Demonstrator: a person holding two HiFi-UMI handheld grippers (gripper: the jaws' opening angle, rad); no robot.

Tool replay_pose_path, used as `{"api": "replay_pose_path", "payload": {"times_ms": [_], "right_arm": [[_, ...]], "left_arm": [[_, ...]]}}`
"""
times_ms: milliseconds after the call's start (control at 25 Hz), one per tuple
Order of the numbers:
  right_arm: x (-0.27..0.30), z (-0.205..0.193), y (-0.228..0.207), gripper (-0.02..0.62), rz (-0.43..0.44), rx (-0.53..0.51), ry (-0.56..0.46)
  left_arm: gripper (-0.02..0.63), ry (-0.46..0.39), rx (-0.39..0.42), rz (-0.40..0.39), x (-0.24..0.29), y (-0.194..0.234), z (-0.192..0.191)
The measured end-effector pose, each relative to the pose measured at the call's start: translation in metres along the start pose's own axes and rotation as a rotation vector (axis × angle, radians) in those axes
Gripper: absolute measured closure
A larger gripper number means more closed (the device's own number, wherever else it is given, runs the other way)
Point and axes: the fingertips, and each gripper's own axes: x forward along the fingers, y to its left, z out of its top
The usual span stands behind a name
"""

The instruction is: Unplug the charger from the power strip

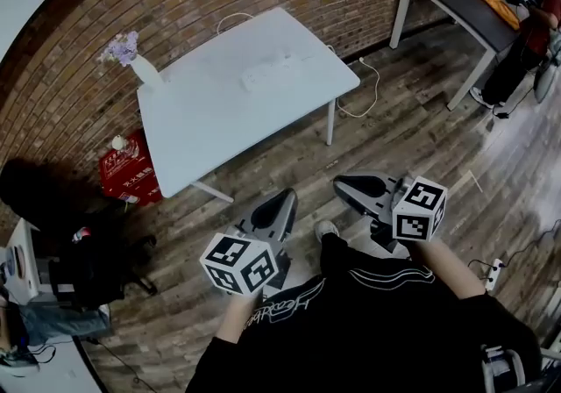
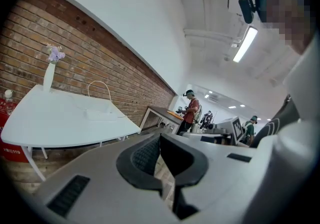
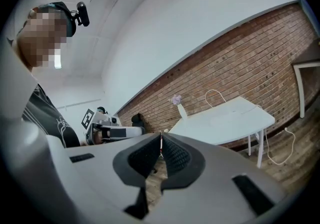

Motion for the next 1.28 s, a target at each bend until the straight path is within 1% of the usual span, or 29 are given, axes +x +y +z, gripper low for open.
{"api": "replay_pose_path", "payload": {"times_ms": [160, 280, 400, 600, 720, 800, 880, 960, 1160, 1280], "right_arm": [[0.028, 0.025, -0.059, 0.597, -0.002, 0.015, 0.016], [0.048, 0.045, -0.104, 0.597, -0.001, 0.035, 0.019], [0.067, 0.062, -0.141, 0.597, 0.003, 0.056, 0.018], [0.089, 0.086, -0.183, 0.597, 0.012, 0.053, 0.021], [0.099, 0.096, -0.201, 0.597, 0.014, 0.065, 0.007], [0.107, 0.099, -0.209, 0.597, 0.015, 0.069, 0.007], [0.114, 0.100, -0.217, 0.597, 0.013, 0.073, 0.008], [0.121, 0.101, -0.224, 0.597, 0.004, 0.080, 0.009], [0.147, 0.106, -0.248, 0.597, -0.034, 0.107, 0.010], [0.164, 0.110, -0.267, 0.597, -0.072, 0.129, 0.004]], "left_arm": [[0.601, 0.004, -0.047, 0.018, 0.048, 0.044, 0.027], [0.601, 0.011, -0.050, 0.033, 0.084, 0.073, 0.050], [0.601, 0.023, -0.052, 0.069, 0.113, 0.104, 0.068], [0.600, 0.013, -0.035, 0.122, 0.145, 0.143, 0.094], [0.600, 0.005, -0.012, 0.145, 0.154, 0.159, 0.106], [0.598, 0.001, -0.012, 0.164, 0.158, 0.172, 0.111], [0.575, 0.008, -0.021, 0.177, 0.161, 0.187, 0.113], [0.520, 0.023, -0.033, 0.185, 0.166, 0.204, 0.112], [0.491, 0.064, -0.053, 0.215, 0.181, 0.256, 0.115], [0.445, 0.108, -0.066, 0.204, 0.198, 0.288, 0.116]]}}
